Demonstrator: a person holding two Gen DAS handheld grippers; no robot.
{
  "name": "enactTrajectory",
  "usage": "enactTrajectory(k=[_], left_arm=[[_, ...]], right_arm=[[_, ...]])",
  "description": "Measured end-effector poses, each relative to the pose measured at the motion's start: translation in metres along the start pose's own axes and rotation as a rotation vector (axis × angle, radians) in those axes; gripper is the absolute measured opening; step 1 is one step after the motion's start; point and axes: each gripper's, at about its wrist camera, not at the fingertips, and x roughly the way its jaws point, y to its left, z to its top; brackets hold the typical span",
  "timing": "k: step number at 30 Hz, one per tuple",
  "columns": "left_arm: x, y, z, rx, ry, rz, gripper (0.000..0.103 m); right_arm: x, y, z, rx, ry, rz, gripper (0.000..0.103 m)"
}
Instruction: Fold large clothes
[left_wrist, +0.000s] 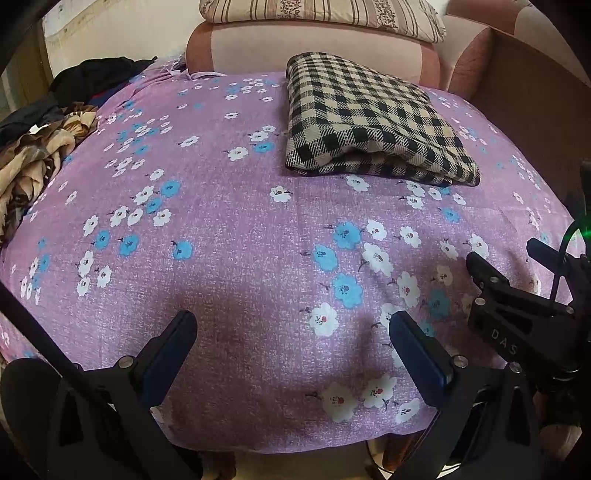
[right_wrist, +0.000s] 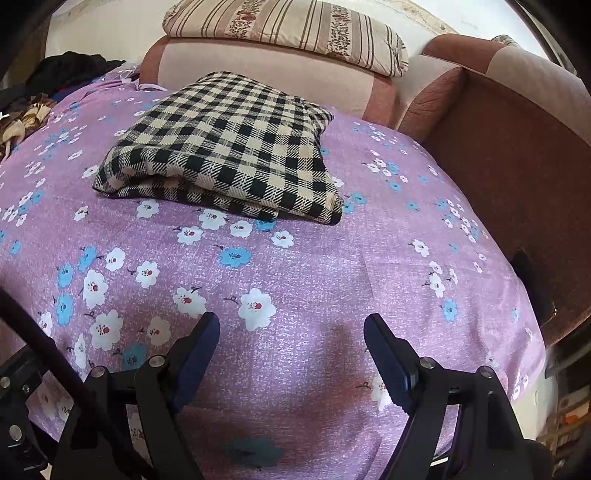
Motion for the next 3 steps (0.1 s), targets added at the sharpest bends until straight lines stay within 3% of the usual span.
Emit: enactTrajectory(k=[3], left_arm=[[0.0005, -0.0006, -0.0002, -0.003, 0.002, 0.005, 0.103]], right_arm=[[-0.0001, 0.0014, -0.0013, -0.006, 0.002, 0.002, 0.084]])
